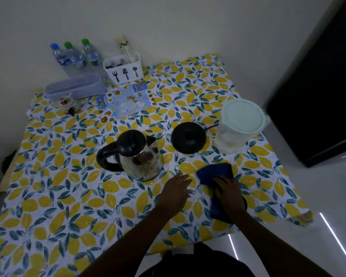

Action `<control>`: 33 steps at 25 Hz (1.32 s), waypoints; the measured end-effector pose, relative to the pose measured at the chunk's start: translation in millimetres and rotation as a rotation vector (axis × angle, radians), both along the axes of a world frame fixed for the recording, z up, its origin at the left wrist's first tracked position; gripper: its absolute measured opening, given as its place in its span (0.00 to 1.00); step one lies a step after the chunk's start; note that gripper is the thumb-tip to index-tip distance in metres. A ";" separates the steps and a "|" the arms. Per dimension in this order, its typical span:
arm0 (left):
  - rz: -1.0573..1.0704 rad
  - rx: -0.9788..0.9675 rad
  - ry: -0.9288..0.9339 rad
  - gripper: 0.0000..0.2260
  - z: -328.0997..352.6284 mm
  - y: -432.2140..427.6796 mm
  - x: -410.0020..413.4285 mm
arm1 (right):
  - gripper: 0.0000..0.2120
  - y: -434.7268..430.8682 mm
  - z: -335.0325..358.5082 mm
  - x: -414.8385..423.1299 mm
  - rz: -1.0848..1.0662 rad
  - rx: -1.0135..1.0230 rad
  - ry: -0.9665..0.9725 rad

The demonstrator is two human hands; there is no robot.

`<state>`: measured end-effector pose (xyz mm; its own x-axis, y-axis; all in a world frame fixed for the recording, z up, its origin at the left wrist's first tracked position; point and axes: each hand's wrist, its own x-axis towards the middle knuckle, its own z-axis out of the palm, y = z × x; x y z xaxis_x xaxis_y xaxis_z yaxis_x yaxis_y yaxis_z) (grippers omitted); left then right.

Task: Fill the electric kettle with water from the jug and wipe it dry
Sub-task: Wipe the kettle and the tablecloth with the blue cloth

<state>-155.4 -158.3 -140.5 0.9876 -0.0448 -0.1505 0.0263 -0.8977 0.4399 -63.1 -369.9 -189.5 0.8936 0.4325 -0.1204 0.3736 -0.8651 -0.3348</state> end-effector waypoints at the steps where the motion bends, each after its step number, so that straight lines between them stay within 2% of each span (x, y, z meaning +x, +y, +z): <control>1: 0.030 -0.008 -0.059 0.19 4.2 4.8 -1.3 | 0.17 3.3 4.3 2.0 -0.001 0.054 0.006; 4: 0.111 0.009 -0.285 0.16 19.5 26.3 -5.9 | 0.17 32.4 27.8 4.6 0.005 0.328 -0.006; 8: 0.241 0.064 -0.466 0.14 51.9 64.0 -10.2 | 0.15 98.4 77.1 10.6 0.029 0.670 -0.009; 12: 0.410 0.152 -0.586 0.12 83.7 108.1 -18.2 | 0.15 161.7 122.5 21.8 0.085 0.805 -0.025; 14: 0.518 0.147 -0.556 0.16 94.6 129.4 -20.8 | 0.15 189.6 140.7 26.7 0.144 0.839 -0.052; 17: 0.662 -0.048 -0.349 0.27 109.8 155.9 -18.5 | 0.17 237.7 153.3 27.6 0.236 0.729 -0.008; 20: 0.627 -0.224 -0.305 0.21 119.3 164.6 -12.7 | 0.20 270.2 147.8 23.5 0.278 0.504 0.132; 24: 0.633 -0.260 -0.274 0.19 122.2 166.6 -11.7 | 0.20 278.2 147.2 33.7 0.217 0.430 0.145; 28: 0.630 -0.301 -0.250 0.19 123.1 166.5 -12.4 | 0.18 265.9 132.5 10.2 0.114 0.517 -0.086; 30: 0.631 -0.326 -0.237 0.20 125.0 167.5 -12.7 | 0.21 248.0 118.5 -11.2 0.152 0.420 -0.207; 33: 0.623 -0.336 -0.220 0.22 126.0 170.3 -12.3 | 0.22 238.5 115.5 -17.1 0.169 0.342 -0.287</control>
